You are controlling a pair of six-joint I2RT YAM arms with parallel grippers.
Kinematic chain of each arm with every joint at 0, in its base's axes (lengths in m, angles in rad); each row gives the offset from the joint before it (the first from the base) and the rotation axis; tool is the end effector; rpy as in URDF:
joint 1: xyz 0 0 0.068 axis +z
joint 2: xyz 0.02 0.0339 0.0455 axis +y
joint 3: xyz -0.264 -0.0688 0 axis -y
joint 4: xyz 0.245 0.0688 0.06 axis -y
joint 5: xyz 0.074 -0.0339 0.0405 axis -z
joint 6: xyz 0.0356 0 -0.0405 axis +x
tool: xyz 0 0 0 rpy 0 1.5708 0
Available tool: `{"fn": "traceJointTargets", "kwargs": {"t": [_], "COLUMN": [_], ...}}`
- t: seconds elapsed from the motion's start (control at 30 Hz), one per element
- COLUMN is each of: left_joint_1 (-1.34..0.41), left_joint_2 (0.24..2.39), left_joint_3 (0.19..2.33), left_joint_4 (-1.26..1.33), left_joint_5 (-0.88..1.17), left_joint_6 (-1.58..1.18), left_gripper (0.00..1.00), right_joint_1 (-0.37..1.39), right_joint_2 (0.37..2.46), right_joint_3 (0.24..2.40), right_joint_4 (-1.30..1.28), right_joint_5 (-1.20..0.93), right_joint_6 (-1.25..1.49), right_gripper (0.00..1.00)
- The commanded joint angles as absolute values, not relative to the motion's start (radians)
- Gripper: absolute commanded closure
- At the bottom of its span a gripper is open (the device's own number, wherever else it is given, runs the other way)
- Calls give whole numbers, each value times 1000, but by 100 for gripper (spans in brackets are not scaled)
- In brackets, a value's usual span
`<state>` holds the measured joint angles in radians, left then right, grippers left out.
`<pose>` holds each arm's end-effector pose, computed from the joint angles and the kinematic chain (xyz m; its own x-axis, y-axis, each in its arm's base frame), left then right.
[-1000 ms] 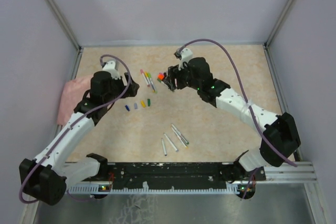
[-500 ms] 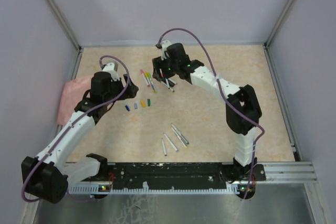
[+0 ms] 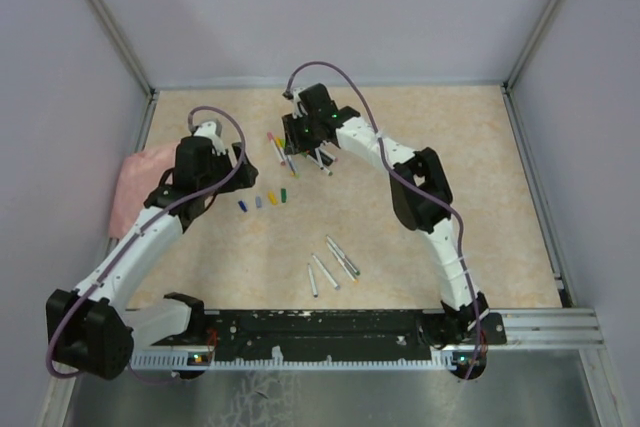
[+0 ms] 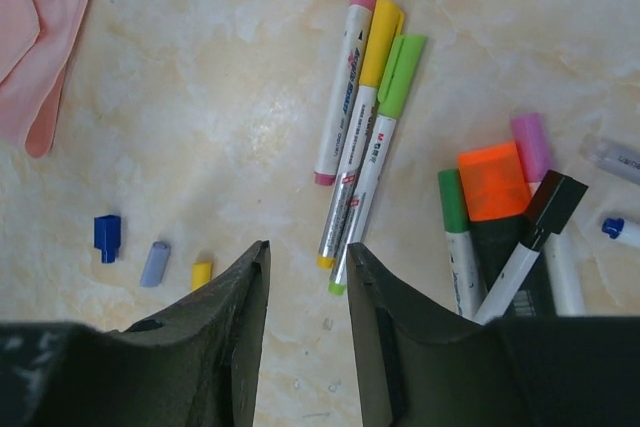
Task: Open the pen caps
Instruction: Pick up the pen from the center of the board.
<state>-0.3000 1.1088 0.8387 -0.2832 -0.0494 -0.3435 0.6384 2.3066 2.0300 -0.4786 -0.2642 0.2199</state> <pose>0.2371 -0.0715 0.2847 -0.5586 -0.1793 -0.8098 0.0711 0.9624 -0.2621 0.4186 0.3222 0.2257 -0.6960 -0.2542 -0.6716 -0.5903 0.7350 0.3335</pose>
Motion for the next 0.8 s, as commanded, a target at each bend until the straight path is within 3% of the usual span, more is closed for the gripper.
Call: {"fn": "traceJointTargets", "kwargs": {"t": [0.0,0.77], "left_joint_1": [-292,-278], "left_joint_2": [1130,1221], "left_joint_3": [854,907], "left_joint_4": [-264,-186], "left_joint_5": [-75,-57], "left_joint_6": [-336,-298], "left_gripper": [15,15], "right_joint_1": [634,635], "right_joint_2": [2345,2463], "right_joint_3": [2123,2186], "right_joint_4": [-505,-548], "right_joint_5": [-290,-254], "right_joint_6": [241,249], "right_gripper": [65,70]}}
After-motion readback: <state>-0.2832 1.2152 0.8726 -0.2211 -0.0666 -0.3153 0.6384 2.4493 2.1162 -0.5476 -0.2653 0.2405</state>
